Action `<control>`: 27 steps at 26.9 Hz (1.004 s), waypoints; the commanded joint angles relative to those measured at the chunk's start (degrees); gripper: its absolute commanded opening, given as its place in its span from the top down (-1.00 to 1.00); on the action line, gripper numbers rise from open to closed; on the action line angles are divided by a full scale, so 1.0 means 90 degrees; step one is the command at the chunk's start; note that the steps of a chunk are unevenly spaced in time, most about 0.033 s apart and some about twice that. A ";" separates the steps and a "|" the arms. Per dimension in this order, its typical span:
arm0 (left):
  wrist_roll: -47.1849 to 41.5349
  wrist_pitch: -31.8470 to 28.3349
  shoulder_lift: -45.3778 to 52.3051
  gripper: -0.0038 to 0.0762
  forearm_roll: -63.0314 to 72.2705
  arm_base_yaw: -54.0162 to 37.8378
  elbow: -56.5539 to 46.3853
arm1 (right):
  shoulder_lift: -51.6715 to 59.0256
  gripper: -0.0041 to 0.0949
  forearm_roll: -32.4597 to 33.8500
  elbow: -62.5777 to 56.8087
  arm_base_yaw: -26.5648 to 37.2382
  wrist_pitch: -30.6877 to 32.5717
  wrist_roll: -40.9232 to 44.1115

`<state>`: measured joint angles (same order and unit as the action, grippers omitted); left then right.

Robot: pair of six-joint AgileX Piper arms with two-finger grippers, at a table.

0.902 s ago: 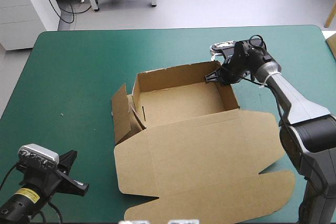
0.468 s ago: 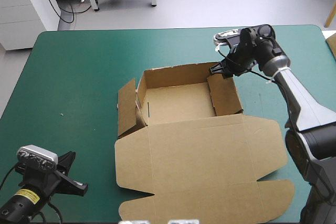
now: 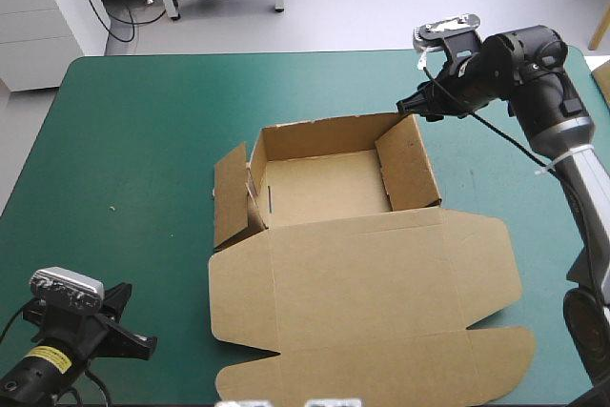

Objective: Fold the box

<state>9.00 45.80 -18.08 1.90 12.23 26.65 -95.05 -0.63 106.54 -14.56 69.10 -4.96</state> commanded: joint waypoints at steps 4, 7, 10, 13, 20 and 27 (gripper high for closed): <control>-0.0097 -0.0333 -0.0058 0.92 0.0066 -0.0018 0.0068 | 0.0305 -0.03 0.0019 -0.0206 0.0049 -0.0231 0.0011; -0.0097 -0.0419 -0.0058 0.92 0.0144 -0.0018 0.0007 | 0.0305 -0.03 0.0019 -0.0745 0.0049 -0.0231 0.0011; -0.0097 -0.0451 -0.0058 0.92 0.0144 -0.0018 -0.0007 | 0.0293 -0.03 0.0033 -0.1232 0.0049 -0.0381 0.0011; -0.0097 -0.0451 -0.0058 0.92 0.0144 -0.0018 -0.0007 | 0.0233 -0.03 0.0006 -0.1689 0.0049 -0.0696 0.0039; -0.0097 -0.0451 -0.0058 0.92 0.0244 -0.0018 -0.0007 | -0.0372 -0.02 -0.0080 -0.1930 0.0049 -0.0719 0.0127; -0.0097 -0.0451 -0.0058 0.92 0.0429 -0.0018 -0.0007 | -0.1098 0.03 -0.0574 -0.1930 0.0049 -0.0743 0.0081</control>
<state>8.61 45.64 -18.08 4.78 12.23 25.08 -106.91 -5.36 87.82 -14.56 62.43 -3.83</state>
